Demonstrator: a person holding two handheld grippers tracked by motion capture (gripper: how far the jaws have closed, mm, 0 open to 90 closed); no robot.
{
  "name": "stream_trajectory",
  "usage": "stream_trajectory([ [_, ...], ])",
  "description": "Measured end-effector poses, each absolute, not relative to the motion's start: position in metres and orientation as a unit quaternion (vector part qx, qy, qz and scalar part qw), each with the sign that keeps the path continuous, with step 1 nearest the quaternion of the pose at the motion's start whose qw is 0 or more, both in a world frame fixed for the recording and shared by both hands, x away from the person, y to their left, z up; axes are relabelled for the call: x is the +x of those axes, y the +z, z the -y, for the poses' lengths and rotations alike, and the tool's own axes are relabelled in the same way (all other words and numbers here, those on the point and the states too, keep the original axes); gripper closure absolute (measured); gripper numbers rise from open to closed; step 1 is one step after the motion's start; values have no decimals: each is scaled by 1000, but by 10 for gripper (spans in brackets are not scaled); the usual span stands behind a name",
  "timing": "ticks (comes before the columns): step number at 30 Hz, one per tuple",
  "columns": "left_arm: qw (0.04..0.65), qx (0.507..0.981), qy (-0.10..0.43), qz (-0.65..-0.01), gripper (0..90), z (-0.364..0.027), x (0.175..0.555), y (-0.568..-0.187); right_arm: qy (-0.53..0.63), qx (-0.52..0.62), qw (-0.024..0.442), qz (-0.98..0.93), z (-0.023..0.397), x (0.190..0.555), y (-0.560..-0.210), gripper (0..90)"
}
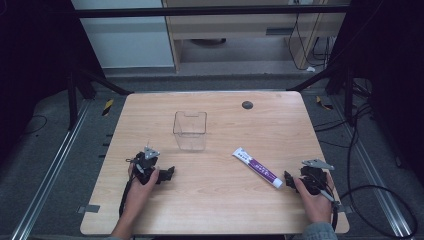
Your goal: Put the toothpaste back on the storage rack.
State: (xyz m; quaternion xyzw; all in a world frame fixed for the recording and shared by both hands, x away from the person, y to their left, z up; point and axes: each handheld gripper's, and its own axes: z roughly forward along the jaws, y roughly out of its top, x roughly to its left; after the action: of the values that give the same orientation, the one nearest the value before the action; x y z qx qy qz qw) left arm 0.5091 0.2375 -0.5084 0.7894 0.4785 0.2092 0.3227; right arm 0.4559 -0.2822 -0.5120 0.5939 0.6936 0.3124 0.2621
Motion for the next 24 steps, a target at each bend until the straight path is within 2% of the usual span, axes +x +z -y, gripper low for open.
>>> stream_trajectory([
  [15, 322, 790, 209, -479, 0, -238, 509, -508, 309, 601, 268, -687, 270, 459, -512, 131],
  [17, 323, 790, 209, -477, 0, -238, 511, -508, 317, 603, 257, -685, 272, 460, -509, 172],
  [19, 323, 791, 208, -476, 0, -238, 512, -508, 328, 597, 256, -686, 271, 456, -500, 128],
  [24, 323, 792, 208, -475, 0, -238, 512, -508, 338, 557, 244, -719, 258, 446, -467, 161],
])
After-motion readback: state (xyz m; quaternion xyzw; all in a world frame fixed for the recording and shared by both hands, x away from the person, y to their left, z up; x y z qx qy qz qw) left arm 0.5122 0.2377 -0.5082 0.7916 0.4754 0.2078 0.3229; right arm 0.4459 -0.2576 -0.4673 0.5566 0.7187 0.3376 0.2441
